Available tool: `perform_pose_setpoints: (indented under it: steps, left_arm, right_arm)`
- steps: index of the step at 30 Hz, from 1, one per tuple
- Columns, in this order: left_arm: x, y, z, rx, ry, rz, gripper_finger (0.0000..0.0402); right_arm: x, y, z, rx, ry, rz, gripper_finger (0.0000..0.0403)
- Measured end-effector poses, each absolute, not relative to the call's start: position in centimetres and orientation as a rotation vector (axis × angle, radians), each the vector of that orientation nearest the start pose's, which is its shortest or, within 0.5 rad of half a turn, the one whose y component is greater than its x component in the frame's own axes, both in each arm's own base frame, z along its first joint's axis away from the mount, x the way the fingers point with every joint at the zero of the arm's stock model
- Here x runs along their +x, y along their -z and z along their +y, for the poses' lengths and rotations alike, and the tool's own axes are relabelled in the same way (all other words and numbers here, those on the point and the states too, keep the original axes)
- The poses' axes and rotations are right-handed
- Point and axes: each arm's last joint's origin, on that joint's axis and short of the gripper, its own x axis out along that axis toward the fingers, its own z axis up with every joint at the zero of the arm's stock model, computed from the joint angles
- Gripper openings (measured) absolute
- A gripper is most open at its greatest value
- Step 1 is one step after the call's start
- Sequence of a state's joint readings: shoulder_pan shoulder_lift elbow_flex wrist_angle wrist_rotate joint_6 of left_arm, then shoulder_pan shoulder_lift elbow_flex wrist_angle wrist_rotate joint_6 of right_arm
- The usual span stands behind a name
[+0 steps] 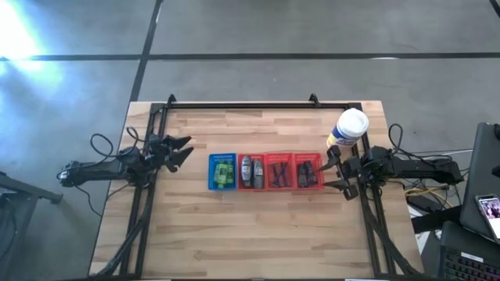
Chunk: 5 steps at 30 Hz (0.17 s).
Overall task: Pick & Place Travel size toiletries
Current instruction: Return to Home Position
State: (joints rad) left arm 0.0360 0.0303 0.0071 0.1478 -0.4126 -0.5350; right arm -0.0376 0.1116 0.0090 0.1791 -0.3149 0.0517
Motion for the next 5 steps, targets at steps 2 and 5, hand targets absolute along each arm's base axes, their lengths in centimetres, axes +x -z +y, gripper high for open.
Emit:
perform_pose_setpoints:
  steps: [2, 5]
  left_arm:
    - [9.55, -17.75, 1.51, -0.549, -0.405, -0.24, 0.0383]
    - [9.55, -17.75, 1.51, -0.549, -0.405, -0.241, 0.0383]
  right_arm:
    - [10.28, -17.47, 0.51, 0.038, -0.279, -0.068, 0.0237]
    - [10.29, -17.46, 0.51, 0.038, -0.279, -0.066, 0.0247]
